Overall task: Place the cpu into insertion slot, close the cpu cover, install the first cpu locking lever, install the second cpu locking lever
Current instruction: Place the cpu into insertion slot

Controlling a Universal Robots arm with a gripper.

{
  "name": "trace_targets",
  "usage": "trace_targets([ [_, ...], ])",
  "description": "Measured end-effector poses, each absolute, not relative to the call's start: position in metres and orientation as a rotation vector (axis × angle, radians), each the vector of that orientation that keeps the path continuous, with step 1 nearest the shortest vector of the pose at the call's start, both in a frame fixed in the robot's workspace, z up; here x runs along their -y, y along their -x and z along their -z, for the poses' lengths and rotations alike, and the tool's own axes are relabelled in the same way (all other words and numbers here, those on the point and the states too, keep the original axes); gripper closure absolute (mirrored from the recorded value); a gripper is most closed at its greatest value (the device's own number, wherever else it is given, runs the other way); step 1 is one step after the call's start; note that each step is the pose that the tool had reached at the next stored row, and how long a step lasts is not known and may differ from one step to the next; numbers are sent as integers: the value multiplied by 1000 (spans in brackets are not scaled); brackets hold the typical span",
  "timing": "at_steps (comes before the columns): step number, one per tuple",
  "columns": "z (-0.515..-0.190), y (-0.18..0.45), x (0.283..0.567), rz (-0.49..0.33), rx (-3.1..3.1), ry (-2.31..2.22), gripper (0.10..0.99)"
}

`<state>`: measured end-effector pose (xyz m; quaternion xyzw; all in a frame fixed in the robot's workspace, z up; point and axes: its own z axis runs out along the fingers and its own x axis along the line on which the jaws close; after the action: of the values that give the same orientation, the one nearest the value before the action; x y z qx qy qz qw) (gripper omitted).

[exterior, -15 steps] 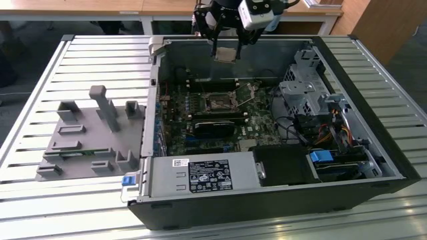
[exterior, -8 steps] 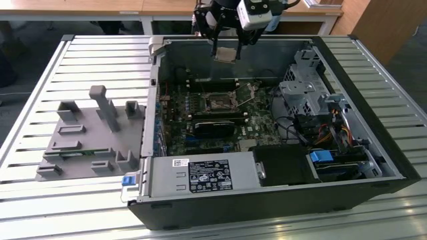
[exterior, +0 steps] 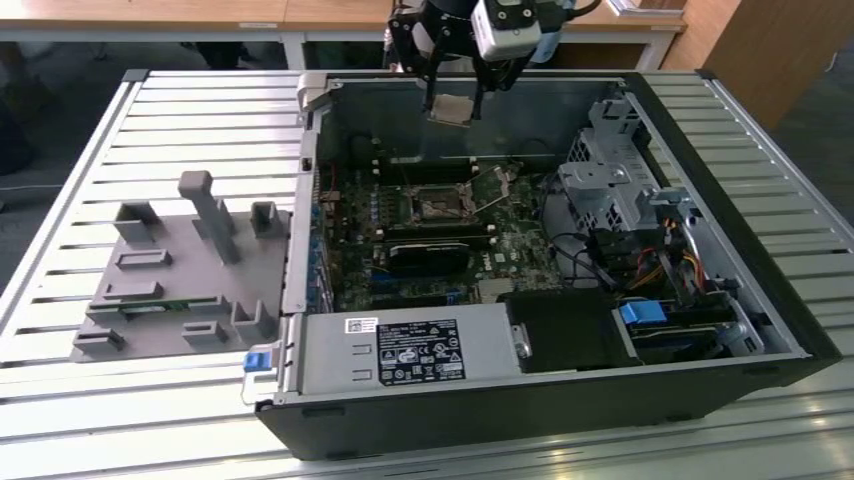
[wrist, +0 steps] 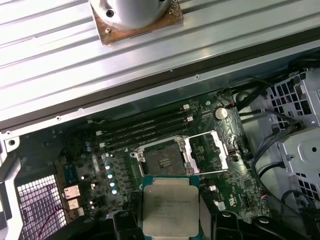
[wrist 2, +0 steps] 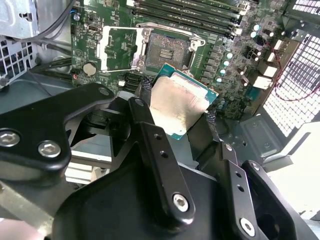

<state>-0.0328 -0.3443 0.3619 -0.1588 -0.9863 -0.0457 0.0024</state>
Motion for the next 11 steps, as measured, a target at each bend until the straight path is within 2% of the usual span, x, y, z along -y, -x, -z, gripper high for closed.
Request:
trace_targets([
  [11, -362, 33, 344, 144, 3082, 579, 545],
])
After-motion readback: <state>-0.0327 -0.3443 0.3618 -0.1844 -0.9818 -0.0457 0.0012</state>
